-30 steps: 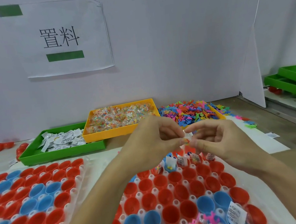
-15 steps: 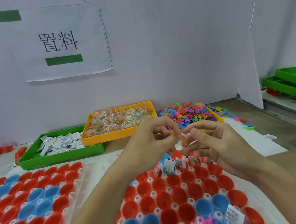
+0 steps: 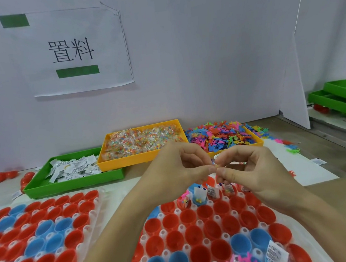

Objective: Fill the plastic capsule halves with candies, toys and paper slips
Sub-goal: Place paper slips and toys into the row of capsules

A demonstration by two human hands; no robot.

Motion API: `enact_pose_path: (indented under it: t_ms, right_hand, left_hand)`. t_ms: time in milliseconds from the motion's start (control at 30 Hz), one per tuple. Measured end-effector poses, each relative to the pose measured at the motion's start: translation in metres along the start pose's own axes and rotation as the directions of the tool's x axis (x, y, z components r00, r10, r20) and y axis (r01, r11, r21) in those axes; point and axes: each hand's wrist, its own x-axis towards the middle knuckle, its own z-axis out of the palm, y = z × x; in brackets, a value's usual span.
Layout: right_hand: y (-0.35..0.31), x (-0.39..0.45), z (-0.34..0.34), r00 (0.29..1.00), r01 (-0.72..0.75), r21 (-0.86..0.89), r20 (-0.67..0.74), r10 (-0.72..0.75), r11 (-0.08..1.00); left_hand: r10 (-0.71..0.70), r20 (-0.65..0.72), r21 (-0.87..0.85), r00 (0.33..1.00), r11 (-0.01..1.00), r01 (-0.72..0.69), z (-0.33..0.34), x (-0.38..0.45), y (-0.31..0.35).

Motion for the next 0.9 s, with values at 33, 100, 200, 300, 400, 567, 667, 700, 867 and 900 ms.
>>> enact_pose_path:
  t_ms: [33, 100, 200, 300, 400, 567, 667, 700, 867, 900]
  right_hand:
    - [0.0, 0.0, 0.001, 1.0, 0.006, -0.006, -0.005, -0.006, 1.0]
    - [0.0, 0.0, 0.002, 1.0, 0.018, -0.019, -0.017, -0.018, 1.0]
    - [0.0, 0.0, 0.004, 0.999, 0.039, -0.01, -0.01, -0.039, 0.999]
    - [-0.001, 0.001, 0.0, 0.997, 0.055, 0.001, -0.047, -0.055, 0.998]
    - [0.0, 0.003, -0.008, 0.991, 0.035, -0.026, -0.125, -0.038, 0.999]
    - [0.0, 0.004, -0.013, 0.986, 0.009, -0.065, -0.166, -0.02, 0.998]
    - [0.001, 0.004, -0.013, 0.986, 0.005, -0.09, -0.166, -0.02, 0.996]
    - [0.002, 0.004, -0.013, 0.986, 0.005, -0.091, -0.165, -0.02, 0.996]
    - [0.006, 0.005, -0.016, 0.986, 0.014, -0.111, -0.163, -0.032, 0.994]
    - [0.007, 0.006, -0.017, 0.985, 0.014, -0.117, -0.168, -0.034, 0.993]
  left_hand:
    - [-0.017, -0.007, -0.005, 1.0, 1.0, 0.017, 0.0, 0.0, 0.0]
    - [-0.045, -0.001, -0.007, 0.999, 0.999, 0.045, 0.0, 0.001, 0.0]
    - [-0.038, 0.046, 0.029, 0.998, 0.999, 0.037, -0.007, 0.002, 0.001]
    - [-0.062, 0.033, 0.136, 0.998, 0.989, 0.057, -0.027, 0.0, -0.003]
    - [-0.17, 0.115, 0.375, 0.979, 0.92, 0.115, -0.051, -0.005, -0.01]
    - [-0.346, 0.167, 0.58, 0.923, 0.792, 0.192, -0.051, -0.008, -0.018]
    - [-0.377, 0.168, 0.621, 0.911, 0.758, 0.199, -0.045, -0.006, -0.018]
    - [-0.387, 0.168, 0.633, 0.907, 0.747, 0.201, -0.043, -0.006, -0.017]
    - [-0.406, 0.152, 0.671, 0.901, 0.712, 0.208, -0.039, -0.007, -0.02]
    - [-0.407, 0.147, 0.676, 0.902, 0.707, 0.209, -0.039, -0.007, -0.02]
